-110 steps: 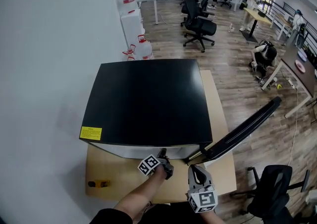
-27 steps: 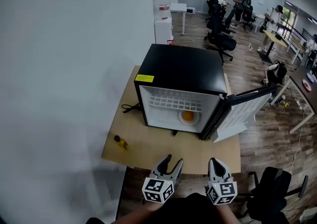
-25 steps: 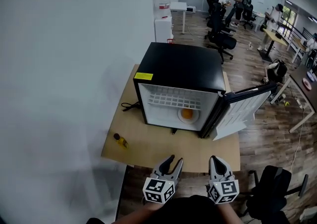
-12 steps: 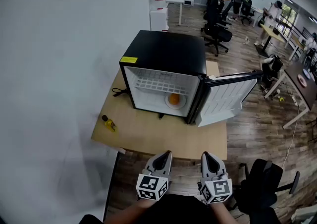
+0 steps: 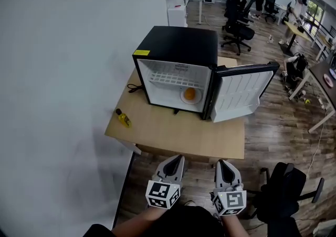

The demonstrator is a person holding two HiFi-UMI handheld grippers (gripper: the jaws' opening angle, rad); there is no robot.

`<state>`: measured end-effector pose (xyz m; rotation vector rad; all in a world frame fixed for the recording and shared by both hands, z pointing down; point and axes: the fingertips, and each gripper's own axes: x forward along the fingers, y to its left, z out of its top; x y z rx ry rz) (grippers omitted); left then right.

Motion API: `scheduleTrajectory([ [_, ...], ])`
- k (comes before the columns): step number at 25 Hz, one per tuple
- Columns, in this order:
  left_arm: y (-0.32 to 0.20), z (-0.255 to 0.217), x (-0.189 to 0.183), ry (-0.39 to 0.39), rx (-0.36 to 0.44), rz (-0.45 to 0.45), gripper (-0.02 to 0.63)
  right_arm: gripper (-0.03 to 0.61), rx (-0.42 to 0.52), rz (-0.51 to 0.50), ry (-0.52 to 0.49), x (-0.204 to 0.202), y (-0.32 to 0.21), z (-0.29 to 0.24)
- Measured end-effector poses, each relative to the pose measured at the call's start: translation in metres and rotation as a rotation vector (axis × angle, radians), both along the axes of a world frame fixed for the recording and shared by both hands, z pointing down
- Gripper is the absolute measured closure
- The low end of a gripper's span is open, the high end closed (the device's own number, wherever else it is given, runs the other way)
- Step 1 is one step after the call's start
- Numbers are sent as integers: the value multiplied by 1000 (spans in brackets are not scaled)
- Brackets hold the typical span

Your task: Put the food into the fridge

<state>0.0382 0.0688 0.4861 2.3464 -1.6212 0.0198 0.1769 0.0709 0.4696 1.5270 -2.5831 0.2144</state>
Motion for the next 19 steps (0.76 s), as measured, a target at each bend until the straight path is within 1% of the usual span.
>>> scheduleTrajectory([
  [5,20,3,9,11,-22,-2,598,518,-5,-11,11,5,18,4],
  [8,25,4,15,-10,-2,-14,598,518,-6,-6,27,13,26,9],
  [19,35,2,29,-1,18,-17,598,518,21,-13,50,26,40,3],
])
